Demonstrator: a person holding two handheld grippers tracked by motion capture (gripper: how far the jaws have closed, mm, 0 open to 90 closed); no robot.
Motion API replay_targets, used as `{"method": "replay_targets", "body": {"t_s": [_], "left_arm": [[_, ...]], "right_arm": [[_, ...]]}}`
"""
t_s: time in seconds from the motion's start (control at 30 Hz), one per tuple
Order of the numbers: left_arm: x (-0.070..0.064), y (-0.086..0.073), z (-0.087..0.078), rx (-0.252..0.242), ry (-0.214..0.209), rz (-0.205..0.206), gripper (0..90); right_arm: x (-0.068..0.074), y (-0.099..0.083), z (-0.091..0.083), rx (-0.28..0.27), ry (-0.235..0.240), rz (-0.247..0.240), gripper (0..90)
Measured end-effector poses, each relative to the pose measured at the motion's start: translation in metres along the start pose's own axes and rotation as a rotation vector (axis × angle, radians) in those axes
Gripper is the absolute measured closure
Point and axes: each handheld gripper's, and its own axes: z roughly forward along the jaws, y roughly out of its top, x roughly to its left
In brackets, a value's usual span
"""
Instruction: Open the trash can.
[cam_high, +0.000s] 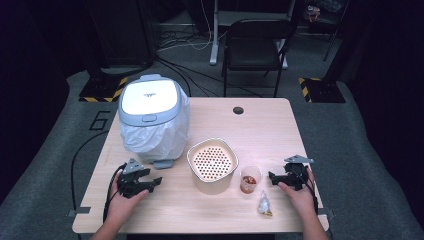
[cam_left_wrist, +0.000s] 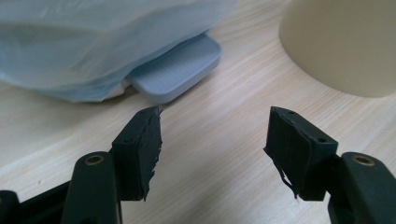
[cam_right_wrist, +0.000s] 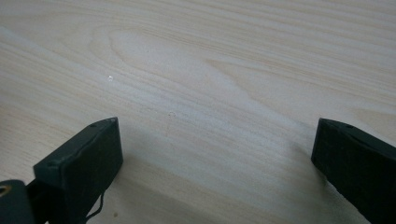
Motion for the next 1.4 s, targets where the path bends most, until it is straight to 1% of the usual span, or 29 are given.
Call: {"method": "replay_targets", "body": {"t_s": [0.07,0.1,0.13,0.23,0.4,0.47,0.5,0.53,0.57,0.6,0.63,0.67,0.7,0.77,0.8,0.83,0.87,0.93,0.97,1.0,1.03,1.07,1.1,1.17,1.2,1.23,1.3,1.37,1.4], "left_arm": [[-0.002,0.001,0.001,-0.006,0.001,0.002,36.0],[-0.004,0.005,0.003,-0.007,-0.003,0.001,36.2],[-0.004,0.006,0.004,-0.006,-0.002,0.017,36.2],[-0.005,0.010,0.007,-0.008,0.004,0.029,36.2],[-0.009,0.015,0.017,-0.026,0.003,0.024,36.3],[-0.010,0.016,0.022,-0.030,0.000,0.002,36.3],[-0.010,0.017,0.023,-0.030,0.006,0.011,36.3],[-0.010,0.017,0.023,-0.030,0.006,0.011,36.3],[-0.010,0.017,0.024,-0.027,0.011,0.025,36.3],[-0.010,0.018,0.025,-0.029,0.013,0.024,36.5],[-0.012,0.018,0.027,-0.044,0.019,0.017,36.9],[-0.010,0.019,0.028,-0.032,0.013,0.042,37.2],[-0.010,0.019,0.029,-0.034,0.013,0.052,37.7],[-0.012,0.020,0.033,-0.036,0.008,0.059,39.0],[-0.012,0.021,0.035,-0.032,0.009,0.083,39.2],[-0.016,0.020,0.037,-0.029,0.011,0.049,39.1],[-0.016,0.020,0.037,-0.029,0.011,0.049,39.2],[-0.017,0.019,0.040,-0.027,0.028,0.071,39.1],[-0.018,0.018,0.042,-0.048,0.042,0.076,38.7],[-0.017,0.018,0.042,-0.034,0.035,0.089,38.7],[-0.017,0.018,0.043,-0.047,0.041,0.092,38.6],[-0.017,0.017,0.043,-0.053,0.035,0.096,38.1],[-0.015,0.017,0.042,-0.049,0.029,0.115,38.0],[-0.015,0.016,0.043,-0.058,0.032,0.120,37.9],[-0.016,0.015,0.043,-0.055,0.024,0.104,37.9],[-0.016,0.014,0.044,-0.061,0.030,0.120,38.0],[-0.015,0.014,0.043,-0.039,0.050,0.225,38.0],[-0.018,0.013,0.044,-0.027,0.083,0.282,37.9],[-0.020,0.012,0.045,-0.028,0.087,0.290,37.8]], "right_arm": [[0.000,0.000,0.000,0.000,0.000,0.000,1.4],[0.000,0.000,0.000,0.000,0.000,0.000,1.4],[0.000,0.000,0.000,0.000,0.000,0.000,1.4],[0.000,0.000,0.000,0.000,0.000,0.000,1.4],[0.000,0.000,0.000,0.000,0.000,0.000,1.4],[0.000,0.000,0.000,0.000,0.000,0.000,1.4],[0.000,0.000,0.000,0.000,0.000,0.000,1.4],[0.000,0.000,0.000,0.000,0.000,0.000,1.4],[0.000,0.000,0.000,0.000,0.000,0.000,1.4],[0.000,0.000,0.000,0.000,0.000,0.000,1.4],[0.000,0.000,0.000,0.000,0.000,0.000,1.4],[0.000,0.000,0.000,0.000,0.000,0.000,1.4],[0.000,0.000,0.000,0.000,0.000,0.000,1.4],[0.000,0.000,0.000,0.000,0.000,0.000,1.4],[0.000,0.000,0.000,0.000,0.000,0.000,1.4],[0.000,0.000,0.000,0.000,0.000,0.000,1.4],[0.000,0.000,0.000,0.000,0.000,0.000,1.4],[0.000,0.000,0.000,0.000,0.000,0.000,1.4],[0.000,0.000,0.000,0.000,0.000,0.000,1.4],[0.000,0.000,0.000,0.000,0.000,0.000,1.4],[0.000,0.000,0.000,0.000,0.000,0.000,1.4],[0.000,0.000,0.000,0.000,0.000,0.000,1.4],[0.000,0.000,0.000,0.000,0.000,0.000,1.4],[0.000,0.000,0.000,0.000,0.000,0.000,1.4],[0.000,0.000,0.000,0.000,0.000,0.000,1.4],[0.000,0.000,0.000,0.000,0.000,0.000,1.4],[0.000,0.000,0.000,0.000,0.000,0.000,1.4],[0.000,0.000,0.000,0.000,0.000,0.000,1.4],[0.000,0.000,0.000,0.000,0.000,0.000,1.4]]}}
